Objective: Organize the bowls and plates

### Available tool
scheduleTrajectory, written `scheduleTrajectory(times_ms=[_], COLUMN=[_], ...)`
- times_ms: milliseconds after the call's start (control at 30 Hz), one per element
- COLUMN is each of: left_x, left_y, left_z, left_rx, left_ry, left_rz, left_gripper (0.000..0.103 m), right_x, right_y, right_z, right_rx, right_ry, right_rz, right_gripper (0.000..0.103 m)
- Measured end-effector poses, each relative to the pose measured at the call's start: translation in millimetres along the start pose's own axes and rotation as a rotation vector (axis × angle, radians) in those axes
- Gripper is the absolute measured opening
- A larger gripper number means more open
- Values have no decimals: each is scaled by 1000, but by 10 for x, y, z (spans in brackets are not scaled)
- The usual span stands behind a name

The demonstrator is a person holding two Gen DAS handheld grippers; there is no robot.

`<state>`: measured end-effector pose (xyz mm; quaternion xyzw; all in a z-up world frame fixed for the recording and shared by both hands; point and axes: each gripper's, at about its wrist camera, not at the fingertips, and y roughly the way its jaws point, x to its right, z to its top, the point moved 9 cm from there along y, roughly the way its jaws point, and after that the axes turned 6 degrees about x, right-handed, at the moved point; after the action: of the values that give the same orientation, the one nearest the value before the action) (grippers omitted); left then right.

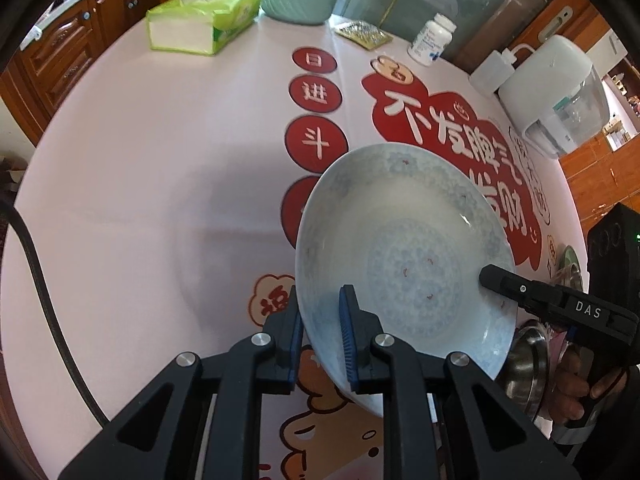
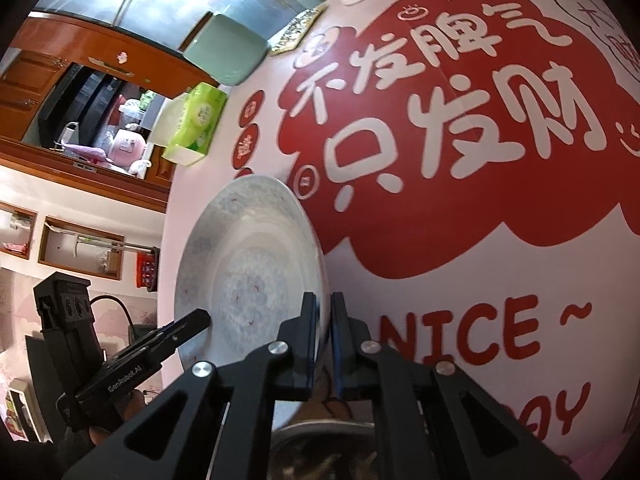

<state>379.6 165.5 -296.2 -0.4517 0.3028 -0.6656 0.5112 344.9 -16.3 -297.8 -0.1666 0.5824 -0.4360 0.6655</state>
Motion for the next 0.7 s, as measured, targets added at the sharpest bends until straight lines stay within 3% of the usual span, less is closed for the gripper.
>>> scheduleTrajectory(times_ms=[333,700], left_x=[-150,-288], left_y=[-457,-874], left_z=[52,-202], left_rx=[81,107], left_ry=[-13,-42], left_rz=[29,39], left_gripper=[15,15], right_x=[-392,-712], right_y=[-69,-195], right_z=[-25,-223], right_rx=[10,-5], right_ry=[-66,-119], right_rz=[54,80], right_gripper=[7,7])
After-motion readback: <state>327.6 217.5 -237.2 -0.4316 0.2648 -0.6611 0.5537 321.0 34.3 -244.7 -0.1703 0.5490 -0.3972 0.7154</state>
